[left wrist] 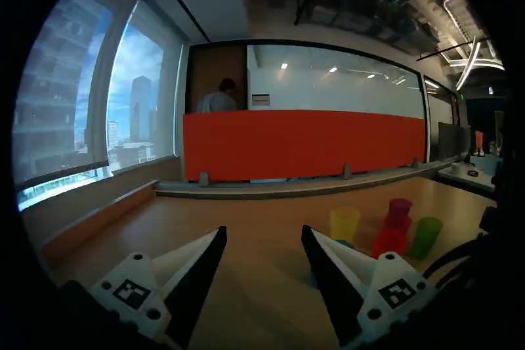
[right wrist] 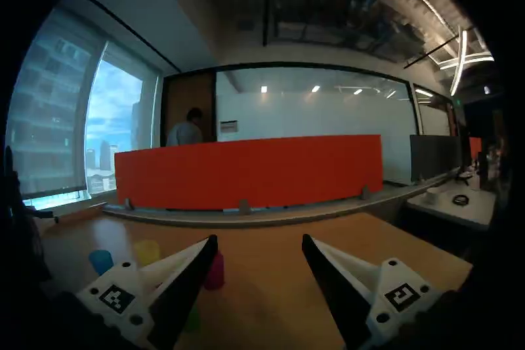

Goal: Pour water

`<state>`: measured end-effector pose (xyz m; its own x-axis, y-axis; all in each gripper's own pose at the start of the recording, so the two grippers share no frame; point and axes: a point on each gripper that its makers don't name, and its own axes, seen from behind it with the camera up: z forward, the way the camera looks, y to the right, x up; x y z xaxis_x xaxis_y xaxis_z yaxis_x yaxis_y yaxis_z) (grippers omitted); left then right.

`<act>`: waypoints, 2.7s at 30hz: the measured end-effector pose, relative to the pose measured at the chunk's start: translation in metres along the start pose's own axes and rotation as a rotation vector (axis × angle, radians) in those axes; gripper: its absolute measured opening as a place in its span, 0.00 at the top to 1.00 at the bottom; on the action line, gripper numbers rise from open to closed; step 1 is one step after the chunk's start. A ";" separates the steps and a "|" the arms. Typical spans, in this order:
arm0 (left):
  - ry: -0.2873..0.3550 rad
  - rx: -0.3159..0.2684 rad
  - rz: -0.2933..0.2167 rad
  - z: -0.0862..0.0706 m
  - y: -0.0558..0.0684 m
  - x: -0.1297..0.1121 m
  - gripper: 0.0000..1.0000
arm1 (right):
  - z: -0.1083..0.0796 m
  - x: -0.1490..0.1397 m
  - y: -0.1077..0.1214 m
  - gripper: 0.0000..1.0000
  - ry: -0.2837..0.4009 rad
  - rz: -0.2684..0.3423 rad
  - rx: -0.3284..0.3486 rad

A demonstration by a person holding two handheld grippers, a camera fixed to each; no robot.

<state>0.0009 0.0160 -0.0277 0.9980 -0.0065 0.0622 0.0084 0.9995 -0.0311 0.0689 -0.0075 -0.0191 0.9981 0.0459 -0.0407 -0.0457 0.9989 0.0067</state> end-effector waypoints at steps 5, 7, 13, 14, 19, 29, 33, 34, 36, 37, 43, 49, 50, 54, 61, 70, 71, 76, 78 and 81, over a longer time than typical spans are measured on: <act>0.021 0.013 -0.007 0.000 -0.003 0.003 0.16 | -0.001 0.003 0.005 0.00 0.024 -0.019 -0.037; 0.028 0.018 -0.005 0.000 -0.004 0.004 0.16 | -0.001 0.002 0.005 0.01 0.019 -0.023 -0.038; 0.057 0.036 -0.003 0.002 -0.006 0.009 0.16 | 0.001 0.001 0.005 0.00 0.015 -0.001 -0.030; 0.059 0.039 -0.004 0.003 -0.006 0.009 0.16 | 0.002 0.002 0.005 0.00 0.014 0.006 -0.027; 0.072 0.044 -0.010 0.004 -0.006 0.011 0.16 | 0.002 0.001 0.007 0.00 0.008 0.030 -0.016; 0.091 0.063 0.009 0.006 -0.010 0.000 0.16 | 0.000 -0.003 0.019 0.01 -0.012 -0.019 -0.063; 0.088 0.062 0.002 0.007 -0.011 -0.008 0.16 | 0.000 -0.007 0.023 0.00 -0.021 -0.028 -0.079; 0.086 0.061 0.000 0.007 -0.011 -0.011 0.16 | 0.000 -0.008 0.023 0.00 -0.023 -0.027 -0.081; 0.083 0.060 -0.003 0.008 -0.010 -0.016 0.16 | 0.001 -0.009 0.023 0.00 -0.026 -0.027 -0.084; 0.083 0.059 -0.003 0.008 -0.009 -0.017 0.16 | 0.001 -0.009 0.023 0.01 -0.026 -0.026 -0.084; 0.093 0.054 -0.001 0.009 -0.006 -0.023 0.16 | 0.002 -0.010 0.023 0.00 -0.031 -0.034 -0.090; 0.088 0.054 -0.011 0.011 -0.005 -0.030 0.16 | -0.001 -0.010 0.025 0.00 -0.035 -0.044 -0.101; 0.087 0.053 -0.014 0.011 -0.005 -0.031 0.16 | -0.001 -0.011 0.025 0.00 -0.034 -0.043 -0.102; 0.085 0.053 -0.019 0.013 -0.007 -0.035 0.16 | -0.003 -0.013 0.028 0.00 -0.039 -0.039 -0.108; 0.074 0.048 -0.013 0.015 -0.005 -0.043 0.16 | -0.004 -0.011 0.033 0.00 -0.039 -0.037 -0.123; 0.062 0.048 -0.016 0.018 -0.006 -0.047 0.16 | -0.004 -0.008 0.033 0.00 -0.037 -0.041 -0.126; 0.061 0.047 -0.016 0.018 -0.006 -0.047 0.16 | -0.004 -0.008 0.033 0.00 -0.037 -0.040 -0.125; 0.060 0.045 -0.017 0.019 -0.005 -0.047 0.16 | -0.004 -0.006 0.031 0.00 -0.033 -0.036 -0.119; 0.060 0.046 -0.017 0.019 -0.005 -0.047 0.16 | -0.005 -0.005 0.030 0.00 -0.032 -0.035 -0.119; 0.059 0.046 -0.016 0.018 -0.005 -0.048 0.16 | -0.006 -0.003 0.032 0.00 -0.031 -0.036 -0.121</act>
<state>-0.0478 0.0122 -0.0124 0.9997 -0.0231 0.0029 0.0230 0.9996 0.0155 0.0640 0.0240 -0.0251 0.9999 0.0122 -0.0082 -0.0130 0.9933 -0.1147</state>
